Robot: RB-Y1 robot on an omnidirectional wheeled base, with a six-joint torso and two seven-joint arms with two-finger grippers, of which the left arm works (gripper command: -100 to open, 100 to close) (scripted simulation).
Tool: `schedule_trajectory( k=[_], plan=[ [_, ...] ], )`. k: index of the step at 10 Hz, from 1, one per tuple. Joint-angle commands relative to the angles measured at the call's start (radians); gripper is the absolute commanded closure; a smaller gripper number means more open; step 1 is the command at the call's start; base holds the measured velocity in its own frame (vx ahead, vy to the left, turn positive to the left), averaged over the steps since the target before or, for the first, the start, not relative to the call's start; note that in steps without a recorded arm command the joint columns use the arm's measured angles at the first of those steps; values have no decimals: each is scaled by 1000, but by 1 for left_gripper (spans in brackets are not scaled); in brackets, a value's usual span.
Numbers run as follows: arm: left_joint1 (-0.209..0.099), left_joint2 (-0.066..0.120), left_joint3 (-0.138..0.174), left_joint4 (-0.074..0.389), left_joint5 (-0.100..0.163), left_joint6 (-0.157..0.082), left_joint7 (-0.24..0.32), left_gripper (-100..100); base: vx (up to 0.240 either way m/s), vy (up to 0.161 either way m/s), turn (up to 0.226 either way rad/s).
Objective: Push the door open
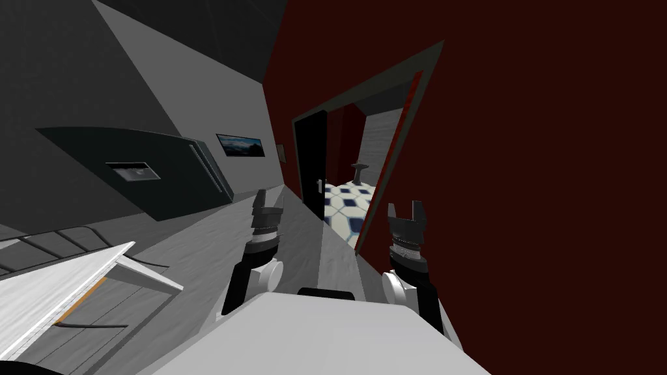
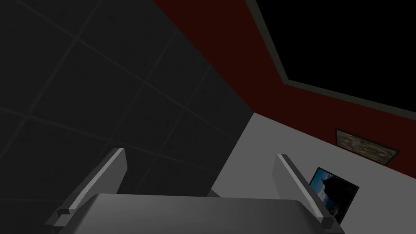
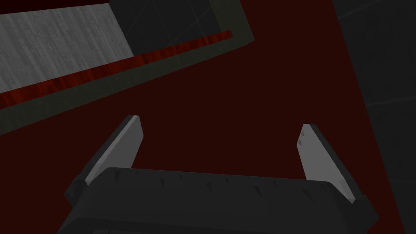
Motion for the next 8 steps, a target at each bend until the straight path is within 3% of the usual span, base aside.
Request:
schedule_trajectory(
  k=[1, 8],
  plan=[
    [-17, 12, -6, 28, -4, 1, 9, -100, 58, 55, -29],
    [-107, 60, -39, 179, -26, 7, 58, -100, 124, 75, -22]
  ],
)
